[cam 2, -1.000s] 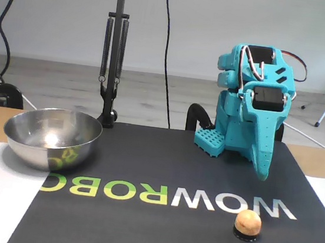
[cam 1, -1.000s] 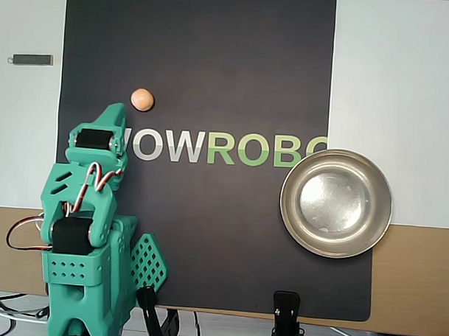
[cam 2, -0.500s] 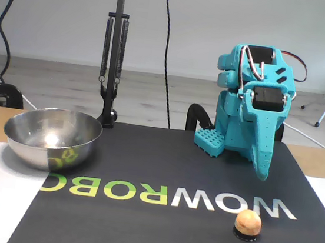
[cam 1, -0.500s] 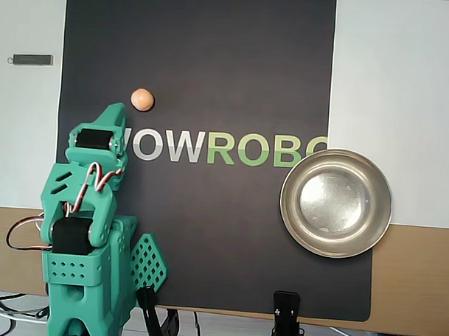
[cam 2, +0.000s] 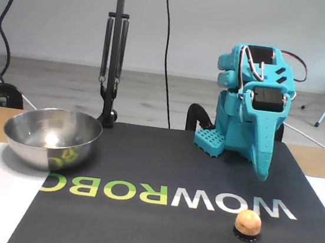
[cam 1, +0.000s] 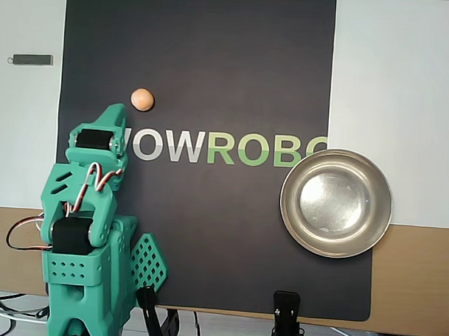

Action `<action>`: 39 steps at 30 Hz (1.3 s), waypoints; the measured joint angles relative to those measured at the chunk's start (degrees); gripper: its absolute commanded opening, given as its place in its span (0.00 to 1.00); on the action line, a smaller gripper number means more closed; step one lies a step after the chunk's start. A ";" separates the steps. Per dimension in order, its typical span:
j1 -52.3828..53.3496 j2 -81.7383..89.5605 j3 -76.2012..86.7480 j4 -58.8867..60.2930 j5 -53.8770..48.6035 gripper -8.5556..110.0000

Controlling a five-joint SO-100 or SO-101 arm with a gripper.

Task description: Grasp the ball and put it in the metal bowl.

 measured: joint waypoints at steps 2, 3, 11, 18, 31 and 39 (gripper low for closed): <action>0.00 0.00 0.00 0.00 0.00 0.07; 0.00 0.00 0.00 0.00 0.00 0.07; 0.00 0.00 0.00 0.00 0.00 0.07; -1.41 0.00 0.00 0.00 -0.70 0.07; -1.67 0.00 0.00 0.00 -4.83 0.07; -2.64 -1.58 -3.43 7.65 -4.83 0.07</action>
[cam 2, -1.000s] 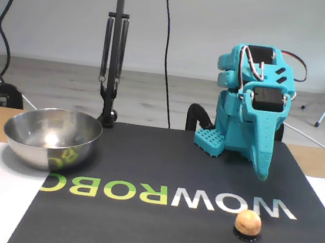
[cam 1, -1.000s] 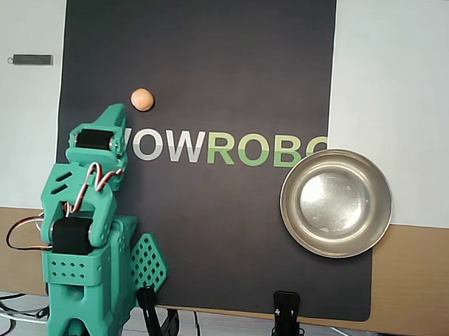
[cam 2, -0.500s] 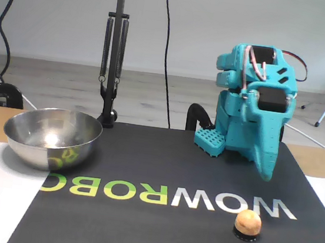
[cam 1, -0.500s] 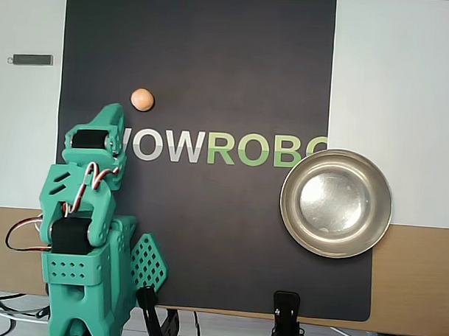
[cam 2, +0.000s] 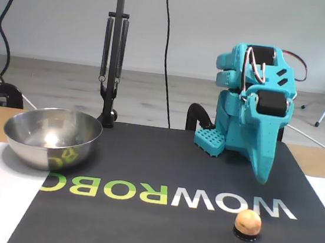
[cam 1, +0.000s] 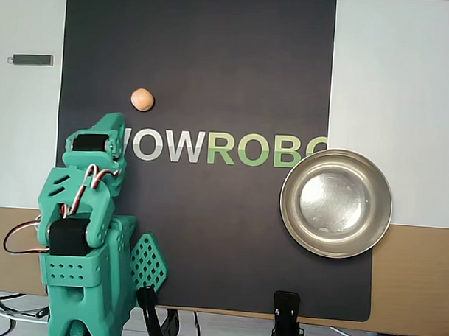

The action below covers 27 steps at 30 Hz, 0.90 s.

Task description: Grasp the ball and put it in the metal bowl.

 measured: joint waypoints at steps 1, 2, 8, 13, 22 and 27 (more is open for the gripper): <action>-0.62 -1.05 -1.58 1.23 0.00 0.07; -0.62 -2.46 -3.08 2.46 0.00 0.07; -0.88 -12.30 -13.10 8.09 0.00 0.07; -0.62 -23.47 -23.03 12.66 0.00 0.07; -1.49 -42.63 -40.61 19.51 0.00 0.07; -1.58 -53.00 -49.75 23.82 0.00 0.07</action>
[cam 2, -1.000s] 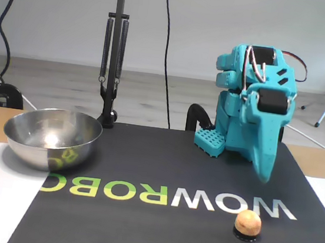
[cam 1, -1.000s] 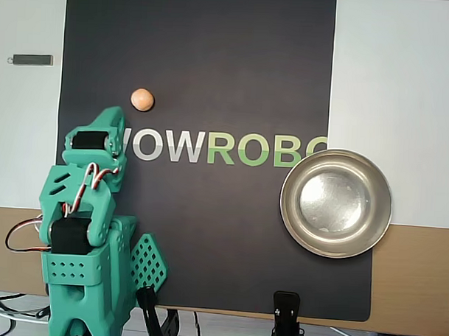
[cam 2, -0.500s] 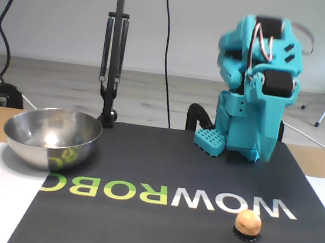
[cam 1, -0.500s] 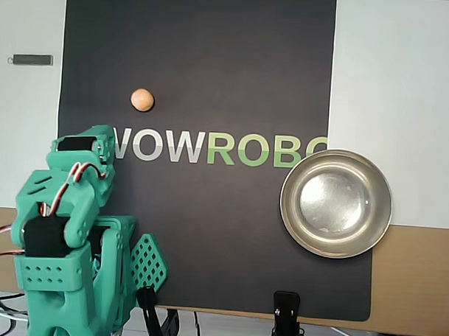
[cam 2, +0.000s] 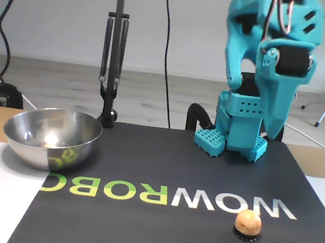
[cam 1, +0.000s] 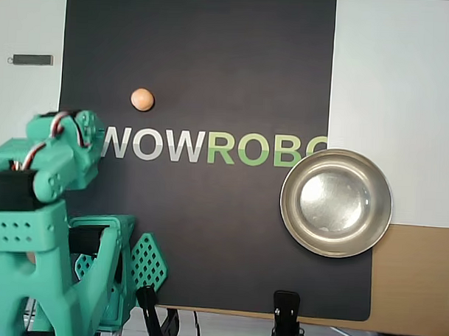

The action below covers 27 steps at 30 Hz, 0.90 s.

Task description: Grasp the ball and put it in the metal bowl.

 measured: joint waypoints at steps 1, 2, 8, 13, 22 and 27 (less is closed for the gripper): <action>0.00 -2.11 -1.93 0.88 0.00 0.07; 0.00 -4.22 -4.04 1.85 0.00 0.07; -0.44 -16.52 -16.96 8.53 0.00 0.07; -2.02 -24.70 -26.46 14.24 0.00 0.07; -2.46 -35.86 -36.47 17.40 0.00 0.07; -2.64 -41.75 -39.20 17.31 0.00 0.07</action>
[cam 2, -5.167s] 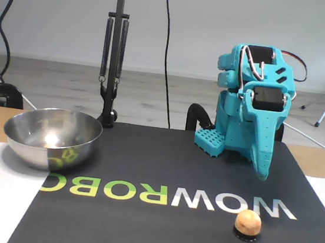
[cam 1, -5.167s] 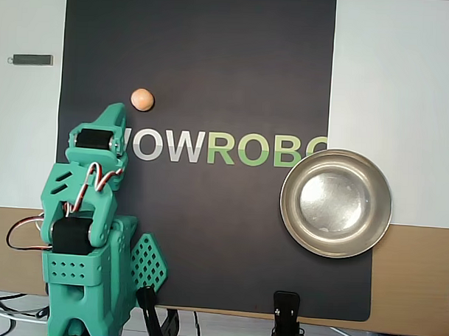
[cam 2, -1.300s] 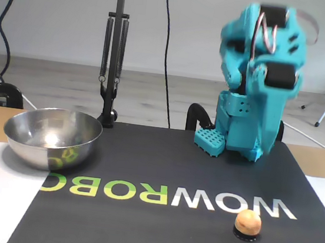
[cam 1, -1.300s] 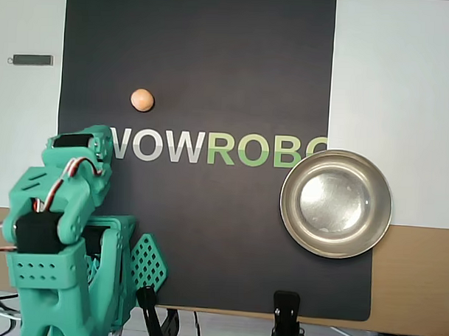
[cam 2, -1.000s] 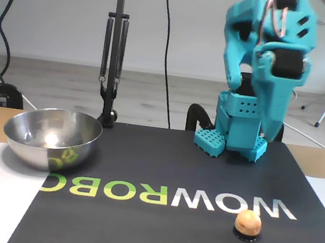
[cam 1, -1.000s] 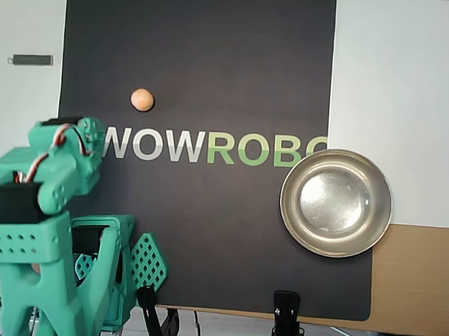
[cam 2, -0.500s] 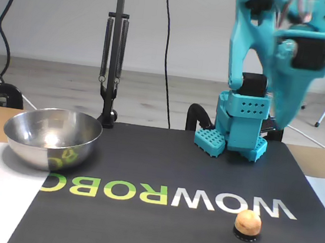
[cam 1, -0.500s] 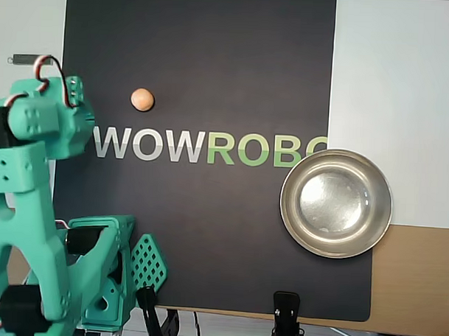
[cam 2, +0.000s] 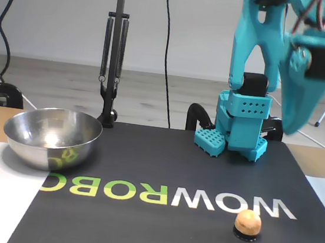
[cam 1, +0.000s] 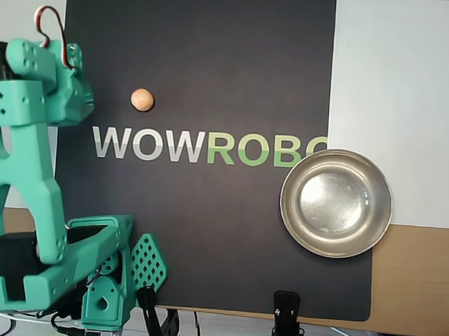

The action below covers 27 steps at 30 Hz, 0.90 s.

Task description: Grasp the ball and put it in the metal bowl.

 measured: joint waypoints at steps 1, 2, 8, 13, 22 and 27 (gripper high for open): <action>-0.18 -0.88 -0.53 0.00 0.00 0.07; -0.35 -1.67 -1.05 -0.09 0.00 0.07; -0.44 -5.36 -3.78 -0.26 0.00 0.07; -0.44 -7.56 -4.75 -0.44 0.00 0.07; -0.35 -8.26 -4.75 -0.44 0.00 0.07; 0.35 -8.44 -4.75 -0.44 0.00 0.07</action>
